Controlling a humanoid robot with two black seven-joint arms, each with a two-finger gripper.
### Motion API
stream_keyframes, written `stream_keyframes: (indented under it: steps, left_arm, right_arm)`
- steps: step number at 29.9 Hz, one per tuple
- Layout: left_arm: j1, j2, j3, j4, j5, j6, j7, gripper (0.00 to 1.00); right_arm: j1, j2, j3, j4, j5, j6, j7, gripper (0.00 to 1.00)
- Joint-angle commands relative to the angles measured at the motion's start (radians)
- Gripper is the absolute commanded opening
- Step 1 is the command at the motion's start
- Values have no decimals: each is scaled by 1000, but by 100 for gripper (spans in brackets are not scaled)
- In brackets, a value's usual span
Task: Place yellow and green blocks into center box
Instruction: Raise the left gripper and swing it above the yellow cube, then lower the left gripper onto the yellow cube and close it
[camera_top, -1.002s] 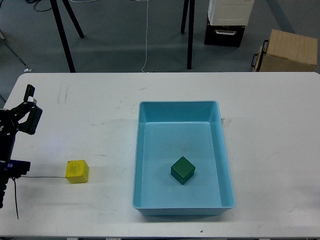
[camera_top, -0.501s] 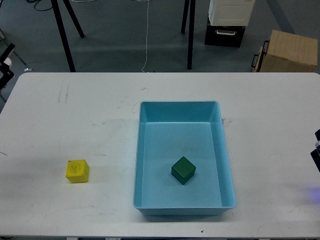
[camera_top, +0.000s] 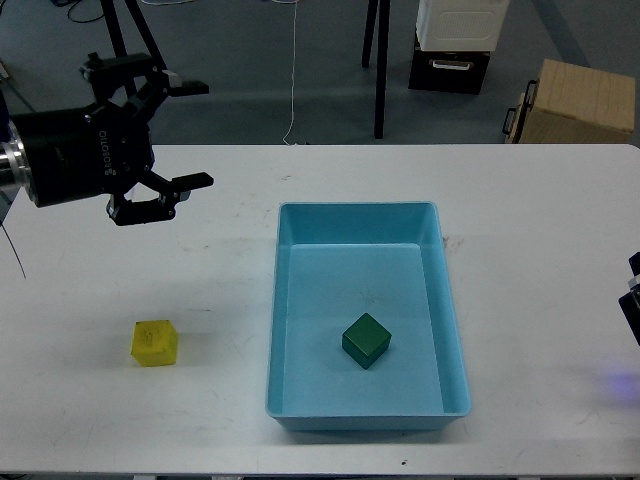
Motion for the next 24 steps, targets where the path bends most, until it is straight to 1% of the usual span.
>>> stream_keyframes:
  steps: [1, 4, 6, 8, 11, 13, 17, 22, 24]
  left_arm:
    - [-187, -13, 245, -7, 46, 5, 50, 100]
    - [-385, -87, 475, -7, 104, 5, 52, 100]
    - [-515, -180, 641, 3, 133, 6, 52, 100]
    - [-612, -286, 784, 10, 154, 12, 50, 100]
    - [-693, -421, 956, 13, 220, 24, 46, 100]
    - [-707, -461, 1022, 6, 259, 28, 46, 100]
    - [-691, -484, 1094, 1, 320, 34, 41, 100]
    - [-606, -469, 1101, 15, 343, 63, 38, 100]
    - [-582, -444, 1099, 15, 343, 67, 38, 100]
  right_arm:
    - [0, 0, -2, 0, 0, 0, 0, 99]
    - [1, 2, -7, 0, 0, 0, 0, 99]
    - [1, 8, -8, 0, -1, 0, 0, 99]
    - [1, 6, -8, 0, -1, 0, 0, 99]
    - [0, 6, -7, 2, -1, 0, 0, 99]
    - [0, 5, -2, 3, 0, 0, 0, 99]
    - [-2, 5, 1, 6, 0, 0, 0, 99]
    - [1, 8, -7, 6, -1, 0, 0, 99]
    - [3, 8, -8, 6, -1, 0, 0, 99]
